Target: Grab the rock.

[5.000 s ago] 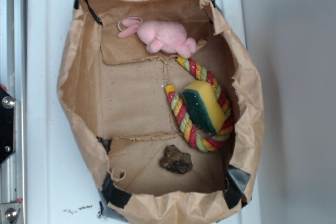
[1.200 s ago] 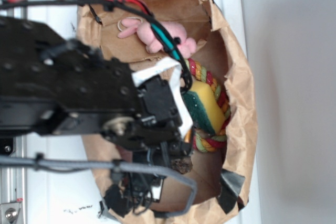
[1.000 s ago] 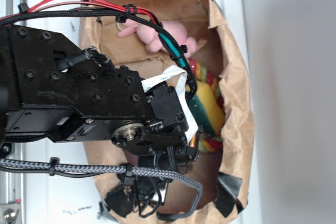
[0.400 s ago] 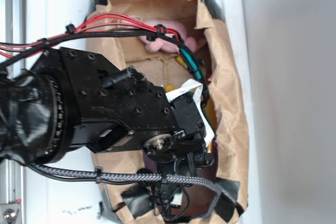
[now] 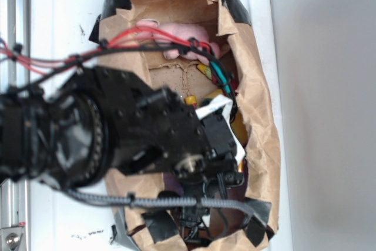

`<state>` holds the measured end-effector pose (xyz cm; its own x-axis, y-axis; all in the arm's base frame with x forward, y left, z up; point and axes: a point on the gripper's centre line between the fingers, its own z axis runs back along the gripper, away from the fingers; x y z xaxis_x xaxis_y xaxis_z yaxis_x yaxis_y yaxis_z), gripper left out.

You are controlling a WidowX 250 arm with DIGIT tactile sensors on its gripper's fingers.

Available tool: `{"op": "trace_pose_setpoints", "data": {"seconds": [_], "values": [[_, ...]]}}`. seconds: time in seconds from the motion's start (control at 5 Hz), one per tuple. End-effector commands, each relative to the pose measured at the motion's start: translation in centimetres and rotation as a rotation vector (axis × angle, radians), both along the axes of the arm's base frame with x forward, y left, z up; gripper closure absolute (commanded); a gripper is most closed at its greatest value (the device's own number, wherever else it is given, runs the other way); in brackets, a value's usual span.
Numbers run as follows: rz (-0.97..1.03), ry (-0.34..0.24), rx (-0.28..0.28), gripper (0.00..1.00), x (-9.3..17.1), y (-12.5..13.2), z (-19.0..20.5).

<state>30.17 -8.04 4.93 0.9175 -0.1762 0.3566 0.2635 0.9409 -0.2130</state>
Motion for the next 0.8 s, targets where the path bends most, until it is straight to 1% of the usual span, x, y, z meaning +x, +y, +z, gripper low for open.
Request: {"op": "trace_pose_setpoints", "data": {"seconds": [0.0,0.2,0.4,0.6], "values": [[-0.011,-0.026,0.021,0.00,1.42,-2.15,-0.43],[-0.018,-0.013,0.030,0.00,1.42,-2.27,-0.87],[-0.013,-0.010,0.024,1.00,1.39,-2.16,-0.85],[-0.008,-0.017,0.024,1.00,1.37,-1.96,-0.55]]}}
